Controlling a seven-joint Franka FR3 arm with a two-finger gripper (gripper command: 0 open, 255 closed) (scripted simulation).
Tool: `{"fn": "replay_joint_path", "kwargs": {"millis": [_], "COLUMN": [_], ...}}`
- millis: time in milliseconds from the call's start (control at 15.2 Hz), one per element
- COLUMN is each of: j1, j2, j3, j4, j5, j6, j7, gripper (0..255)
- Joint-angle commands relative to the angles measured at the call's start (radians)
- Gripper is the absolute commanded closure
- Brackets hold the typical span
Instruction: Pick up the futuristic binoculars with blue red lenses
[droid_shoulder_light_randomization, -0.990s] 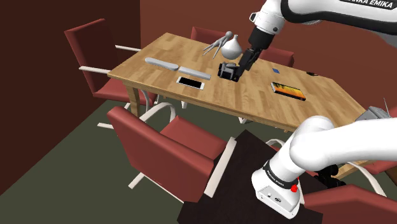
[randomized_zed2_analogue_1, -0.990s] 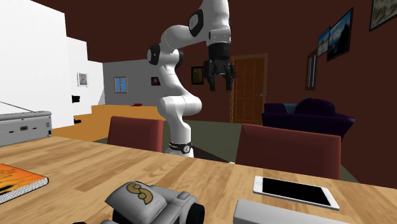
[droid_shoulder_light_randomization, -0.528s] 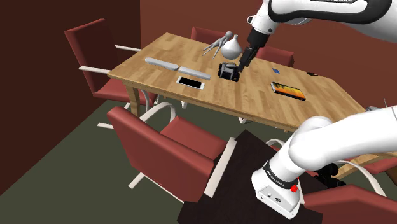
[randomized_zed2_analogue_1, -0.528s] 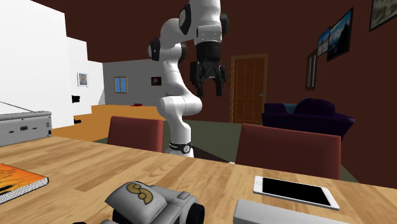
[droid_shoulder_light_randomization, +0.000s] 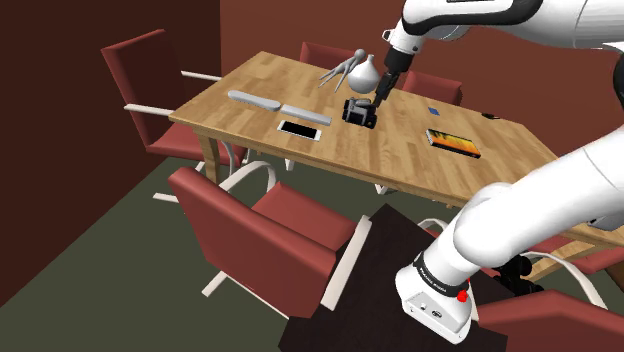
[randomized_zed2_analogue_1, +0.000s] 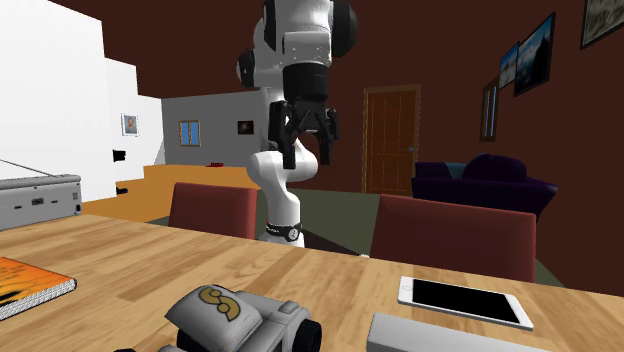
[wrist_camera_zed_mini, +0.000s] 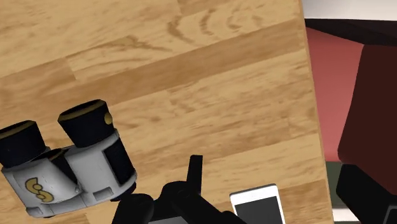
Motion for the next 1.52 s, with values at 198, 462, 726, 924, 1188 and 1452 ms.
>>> {"fn": "replay_joint_path", "kwargs": {"millis": [198, 462, 726, 924, 1188, 1452], "j1": [-0.01, -0.033, -0.081, -0.136, -0.226, -0.221], "j2": [0.18, 0.344, 0.521, 0.66, 0.851, 0.852], "j3": [-0.079, -0.127, -0.152, -0.154, -0.14, -0.136], "j4": [0.143, 0.288, 0.462, 0.617, 0.864, 0.811], "j5": [0.037, 0.097, 0.172, 0.228, 0.293, 0.294], "j6": [0.018, 0.013, -0.014, -0.052, -0.127, -0.074], "j7": [-0.148, -0.268, -0.383, -0.456, -0.528, -0.53], "gripper": [0, 0, 0, 0, 0, 0]}}
